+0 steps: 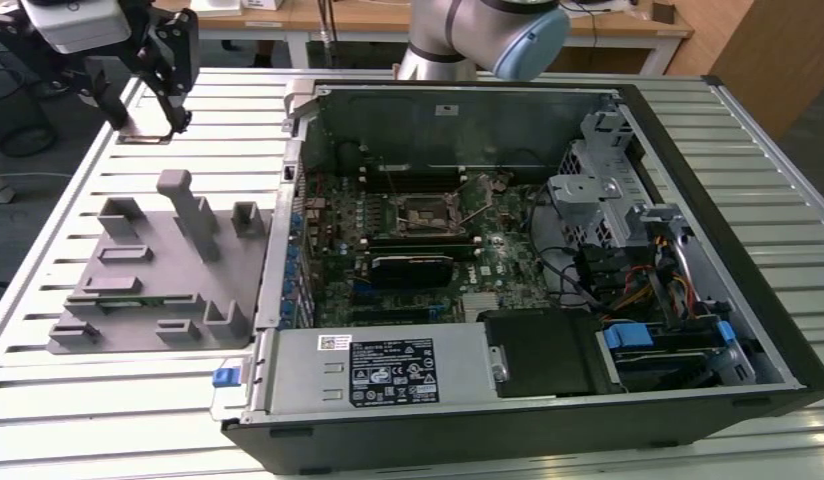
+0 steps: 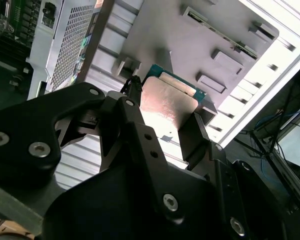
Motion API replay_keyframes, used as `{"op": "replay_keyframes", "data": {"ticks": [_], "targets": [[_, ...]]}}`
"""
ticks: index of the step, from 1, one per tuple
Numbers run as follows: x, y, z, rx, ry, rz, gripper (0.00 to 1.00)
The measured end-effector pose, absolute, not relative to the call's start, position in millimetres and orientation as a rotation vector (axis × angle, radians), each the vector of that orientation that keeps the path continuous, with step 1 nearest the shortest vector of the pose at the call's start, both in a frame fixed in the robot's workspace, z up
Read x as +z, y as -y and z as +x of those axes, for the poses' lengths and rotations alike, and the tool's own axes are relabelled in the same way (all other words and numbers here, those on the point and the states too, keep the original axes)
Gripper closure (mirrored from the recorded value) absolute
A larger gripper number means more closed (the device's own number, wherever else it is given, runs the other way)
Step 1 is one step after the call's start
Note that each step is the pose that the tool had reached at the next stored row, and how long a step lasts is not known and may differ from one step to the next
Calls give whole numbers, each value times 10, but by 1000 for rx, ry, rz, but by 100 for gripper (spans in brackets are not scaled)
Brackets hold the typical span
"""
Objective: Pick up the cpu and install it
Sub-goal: 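Pick up the cpu and move it towards the insertion slot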
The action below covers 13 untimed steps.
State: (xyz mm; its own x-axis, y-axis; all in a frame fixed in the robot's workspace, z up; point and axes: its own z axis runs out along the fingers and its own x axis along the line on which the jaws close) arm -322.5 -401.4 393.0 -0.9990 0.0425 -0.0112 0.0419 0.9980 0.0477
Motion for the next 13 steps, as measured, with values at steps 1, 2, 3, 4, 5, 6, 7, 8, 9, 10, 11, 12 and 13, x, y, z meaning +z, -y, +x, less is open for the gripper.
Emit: {"op": "replay_keyframes", "data": {"ticks": [1,2,3,4,5,6,7,8,9,10,11,12,13], "targets": [[3930,4014,-3214,74,-3128,66,46],[3930,4014,-3204,74,-3128,66,46],[3930,4014,-3194,74,-3128,66,46],[3930,4014,-3184,74,-3128,66,46],[3930,4014,-3174,74,-3128,66,46],[3930,4014,-3164,74,-3128,66,46],[3930,4014,-3154,74,-3128,66,46],[3930,4014,-3144,74,-3128,66,46],[3930,4014,-3135,74,-3128,66,46],[3930,4014,-3125,74,-3128,66,46],[3930,4014,-3116,74,-3128,66,46],[3930,4014,-3105,74,-3128,66,46],[3930,4014,-3095,74,-3128,66,46]]}}
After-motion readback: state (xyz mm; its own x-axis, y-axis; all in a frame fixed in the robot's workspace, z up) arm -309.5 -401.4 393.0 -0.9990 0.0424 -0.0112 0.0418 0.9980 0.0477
